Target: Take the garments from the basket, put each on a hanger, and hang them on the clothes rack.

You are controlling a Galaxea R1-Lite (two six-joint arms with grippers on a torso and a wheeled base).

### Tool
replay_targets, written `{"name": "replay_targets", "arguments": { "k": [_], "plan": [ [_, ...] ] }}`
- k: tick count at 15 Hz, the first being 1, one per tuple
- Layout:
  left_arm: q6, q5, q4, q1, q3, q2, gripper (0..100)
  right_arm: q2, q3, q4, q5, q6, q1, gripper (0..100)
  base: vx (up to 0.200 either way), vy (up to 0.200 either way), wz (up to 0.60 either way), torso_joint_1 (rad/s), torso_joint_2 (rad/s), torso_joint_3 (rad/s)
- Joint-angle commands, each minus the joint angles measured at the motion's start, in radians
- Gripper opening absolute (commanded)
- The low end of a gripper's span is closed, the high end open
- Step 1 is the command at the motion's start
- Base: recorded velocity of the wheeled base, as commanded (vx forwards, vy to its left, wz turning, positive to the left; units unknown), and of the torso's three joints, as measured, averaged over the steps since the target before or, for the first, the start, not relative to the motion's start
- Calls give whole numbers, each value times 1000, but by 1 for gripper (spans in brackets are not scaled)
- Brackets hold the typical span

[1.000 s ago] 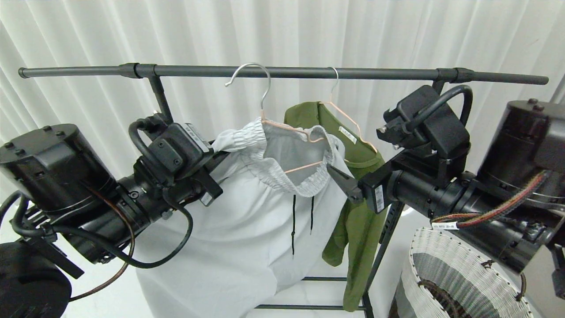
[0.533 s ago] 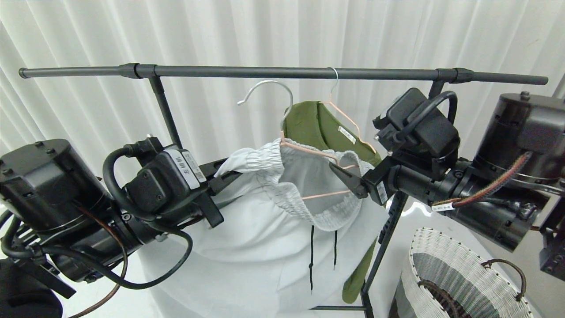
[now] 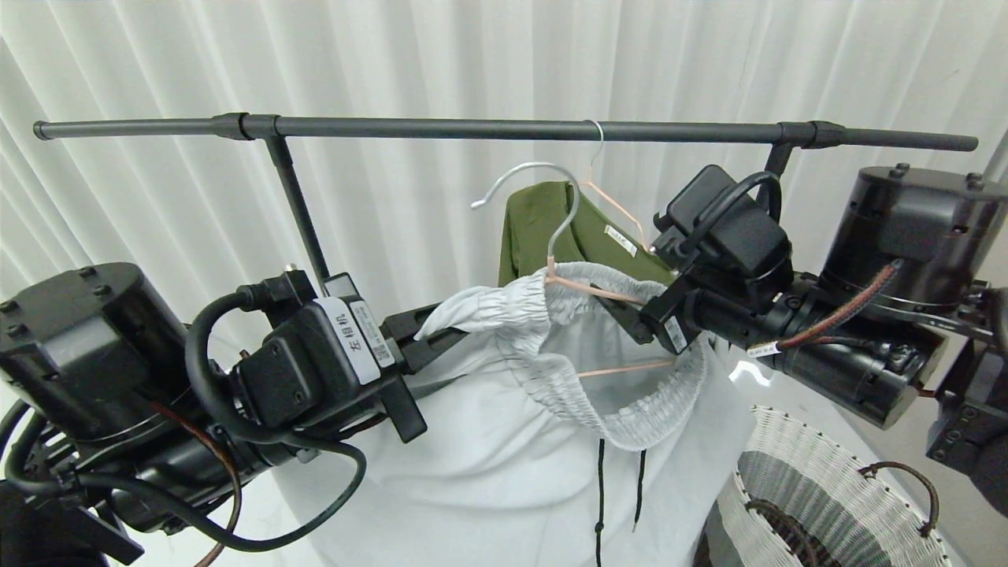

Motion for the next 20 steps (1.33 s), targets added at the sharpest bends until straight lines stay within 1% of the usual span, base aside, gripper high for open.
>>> {"name": "replay_targets", "arguments": {
  "k": [1,5,8,9,11,13,14,16,20],
  "plan": [
    [2,0,0,-17,1,-1,0,12,-4,-2,-2,-12,-4,100,0,0,0,0,0,0],
    [0,3,0,-18,-1,-1,0,12,2,-15,3,-52,-4,100,0,0,0,0,0,0],
    [2,4,0,-18,-1,-1,0,8,7,-28,4,-52,-1,100,0,0,0,0,0,0],
    [2,3,0,-18,-1,-1,0,8,9,-28,6,-50,-1,0,0,0,0,0,0,0],
    [2,4,0,-18,-1,-1,0,7,13,-28,4,-50,2,0,0,0,0,0,0,0],
    [2,3,0,-20,-2,-2,0,5,19,-32,4,-43,25,0,0,0,0,0,0,0],
    [2,3,0,-21,-2,-1,0,10,28,-51,4,-43,32,0,0,0,0,0,0,0],
    [-1,3,0,-23,-2,-1,0,12,50,-83,6,-43,33,0,0,0,0,0,0,0],
    [-3,4,0,-23,-1,-2,0,12,55,-86,4,-43,33,0,0,0,0,0,0,0]
  ]
}}
